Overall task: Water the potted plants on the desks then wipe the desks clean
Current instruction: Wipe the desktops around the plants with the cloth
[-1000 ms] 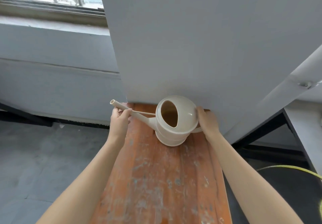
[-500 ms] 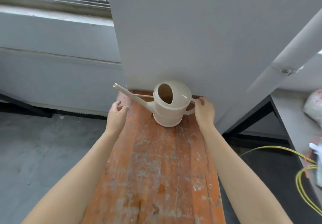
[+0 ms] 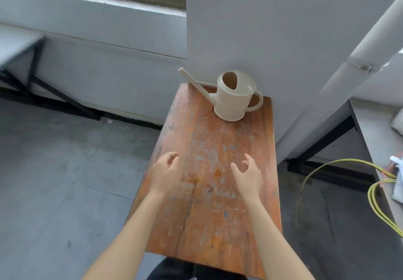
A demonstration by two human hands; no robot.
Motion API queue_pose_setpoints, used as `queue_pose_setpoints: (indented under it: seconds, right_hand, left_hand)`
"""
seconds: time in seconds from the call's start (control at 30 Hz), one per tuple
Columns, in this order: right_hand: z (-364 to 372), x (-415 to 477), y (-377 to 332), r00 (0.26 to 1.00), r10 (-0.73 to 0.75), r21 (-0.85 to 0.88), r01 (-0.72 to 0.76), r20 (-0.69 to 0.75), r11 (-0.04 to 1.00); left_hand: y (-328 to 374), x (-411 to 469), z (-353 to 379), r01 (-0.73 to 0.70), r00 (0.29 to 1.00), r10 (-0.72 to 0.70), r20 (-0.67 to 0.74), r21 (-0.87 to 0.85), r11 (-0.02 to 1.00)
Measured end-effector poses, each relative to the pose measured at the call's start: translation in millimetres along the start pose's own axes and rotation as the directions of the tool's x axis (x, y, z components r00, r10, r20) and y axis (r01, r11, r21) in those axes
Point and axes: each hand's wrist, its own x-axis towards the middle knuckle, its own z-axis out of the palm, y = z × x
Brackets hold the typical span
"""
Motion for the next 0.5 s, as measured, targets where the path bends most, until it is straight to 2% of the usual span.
queue_pose_setpoints:
  seconds: [0.07, 0.13, 0.2, 0.27, 0.4, 0.5]
  right_hand:
    - [5, -24, 6, 0.99, -0.119, -0.08, 0.125, 0.073, 0.989]
    - [12, -54, 12, 0.929, -0.311, -0.14, 0.342, 0.202, 0.929]
    - [19, -90, 28, 0.793, -0.514, -0.142, 0.579, 0.326, 0.803]
    - [20, -123, 48, 0.641, -0.655, -0.07, 0.734, 0.401, 0.675]
    - [11, -159, 84, 0.392, -0.747, 0.05, 0.869, 0.536, 0.492]
    - [10, -176, 94, 0.304, -0.741, 0.095, 0.891, 0.599, 0.443]
  left_hand:
    - [-12, -32, -14, 0.019, 0.999, -0.018, -0.046, 0.023, 1.0]
    - [-30, -69, -27, 0.046, 0.991, -0.038, -0.131, 0.062, 0.997]
    - [-49, -117, -36, 0.099, 0.965, -0.077, -0.25, 0.078, 0.992]
    - [-67, -174, -39, 0.172, 0.928, -0.143, -0.345, 0.054, 0.984]
    - [-105, -277, -38, 0.407, 0.805, -0.39, -0.447, -0.063, 0.911]
    - [-113, -321, -46, 0.448, 0.705, -0.457, -0.542, -0.159, 0.88]
